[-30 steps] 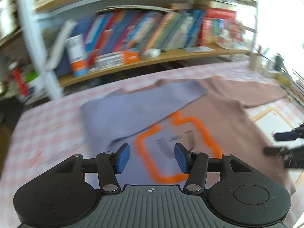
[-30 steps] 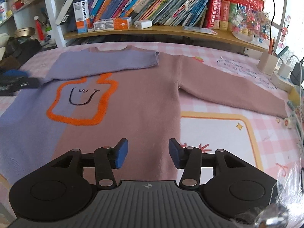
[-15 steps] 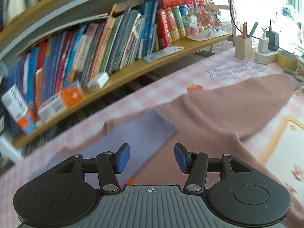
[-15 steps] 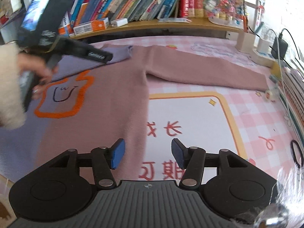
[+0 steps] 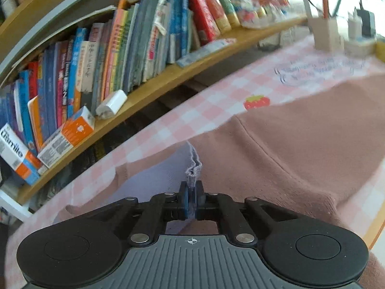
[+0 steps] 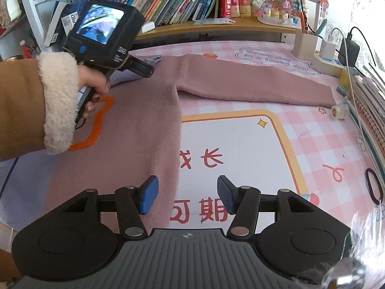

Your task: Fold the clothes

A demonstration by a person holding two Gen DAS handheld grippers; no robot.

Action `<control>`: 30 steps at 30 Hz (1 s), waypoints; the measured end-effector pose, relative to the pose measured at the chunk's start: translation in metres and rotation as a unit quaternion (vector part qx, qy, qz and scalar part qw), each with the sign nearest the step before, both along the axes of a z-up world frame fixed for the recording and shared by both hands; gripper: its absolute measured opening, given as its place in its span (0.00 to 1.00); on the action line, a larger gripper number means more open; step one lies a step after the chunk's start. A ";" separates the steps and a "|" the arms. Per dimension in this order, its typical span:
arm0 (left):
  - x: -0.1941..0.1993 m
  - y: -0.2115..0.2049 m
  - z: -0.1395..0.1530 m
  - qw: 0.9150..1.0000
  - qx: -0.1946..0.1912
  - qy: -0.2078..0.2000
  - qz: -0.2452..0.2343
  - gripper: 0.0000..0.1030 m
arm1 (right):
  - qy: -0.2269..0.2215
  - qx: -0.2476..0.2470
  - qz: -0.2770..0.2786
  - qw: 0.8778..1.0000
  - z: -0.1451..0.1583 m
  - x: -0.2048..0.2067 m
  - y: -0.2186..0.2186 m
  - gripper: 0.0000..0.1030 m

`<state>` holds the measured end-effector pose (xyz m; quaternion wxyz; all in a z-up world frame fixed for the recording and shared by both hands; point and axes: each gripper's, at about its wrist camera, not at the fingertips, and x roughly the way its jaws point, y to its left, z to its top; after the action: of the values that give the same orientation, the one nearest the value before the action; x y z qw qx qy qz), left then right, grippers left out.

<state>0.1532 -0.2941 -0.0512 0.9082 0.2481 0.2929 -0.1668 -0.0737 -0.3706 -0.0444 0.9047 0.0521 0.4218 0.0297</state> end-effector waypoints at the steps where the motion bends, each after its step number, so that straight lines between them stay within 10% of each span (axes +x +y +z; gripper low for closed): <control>1: -0.001 0.011 0.006 1.000 -0.019 -0.016 0.010 0.03 | -0.002 -0.001 0.000 1.000 0.001 0.000 0.001 0.50; 10: -0.019 0.207 0.074 0.970 -0.188 -0.061 0.143 0.03 | -0.018 0.007 0.013 1.000 0.007 0.015 0.024 0.50; 19: -0.032 0.374 0.095 0.958 -0.083 -0.090 0.259 0.03 | -0.018 0.000 0.023 1.000 0.011 0.022 0.059 0.50; 30: -0.020 0.449 0.076 0.940 -0.057 -0.066 0.329 0.05 | -0.021 -0.020 -0.003 1.000 0.021 0.020 0.080 0.50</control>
<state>0.1329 0.1546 0.0246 0.9422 0.0958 0.2879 0.1420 -0.0534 -0.2910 -0.0238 0.9143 0.0345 0.4031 0.0200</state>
